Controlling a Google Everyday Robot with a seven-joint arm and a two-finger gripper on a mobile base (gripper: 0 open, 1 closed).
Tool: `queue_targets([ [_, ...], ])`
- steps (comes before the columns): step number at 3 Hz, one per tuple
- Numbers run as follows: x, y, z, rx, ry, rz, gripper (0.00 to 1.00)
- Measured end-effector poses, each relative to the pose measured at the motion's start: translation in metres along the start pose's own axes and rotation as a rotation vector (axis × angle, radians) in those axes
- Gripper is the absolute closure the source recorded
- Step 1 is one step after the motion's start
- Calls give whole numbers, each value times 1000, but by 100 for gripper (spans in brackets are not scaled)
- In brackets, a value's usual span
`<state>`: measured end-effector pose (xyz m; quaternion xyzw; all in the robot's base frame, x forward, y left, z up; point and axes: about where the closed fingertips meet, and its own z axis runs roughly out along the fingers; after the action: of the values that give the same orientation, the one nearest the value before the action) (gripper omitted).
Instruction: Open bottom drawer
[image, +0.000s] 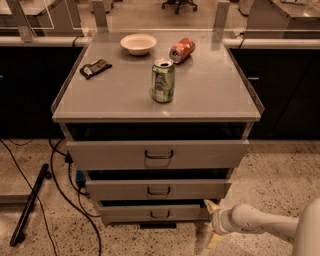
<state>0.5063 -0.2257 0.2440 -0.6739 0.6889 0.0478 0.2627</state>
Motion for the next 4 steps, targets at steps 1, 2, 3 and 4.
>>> queue_targets([
  [1,4,-5,12,-5,-2,9,0],
  [2,7,-12,27,-9,-10,16,0],
  [3,9,-17,39,-15,-18,23,0],
  [4,10,-22,51,-26,-21,27,0],
])
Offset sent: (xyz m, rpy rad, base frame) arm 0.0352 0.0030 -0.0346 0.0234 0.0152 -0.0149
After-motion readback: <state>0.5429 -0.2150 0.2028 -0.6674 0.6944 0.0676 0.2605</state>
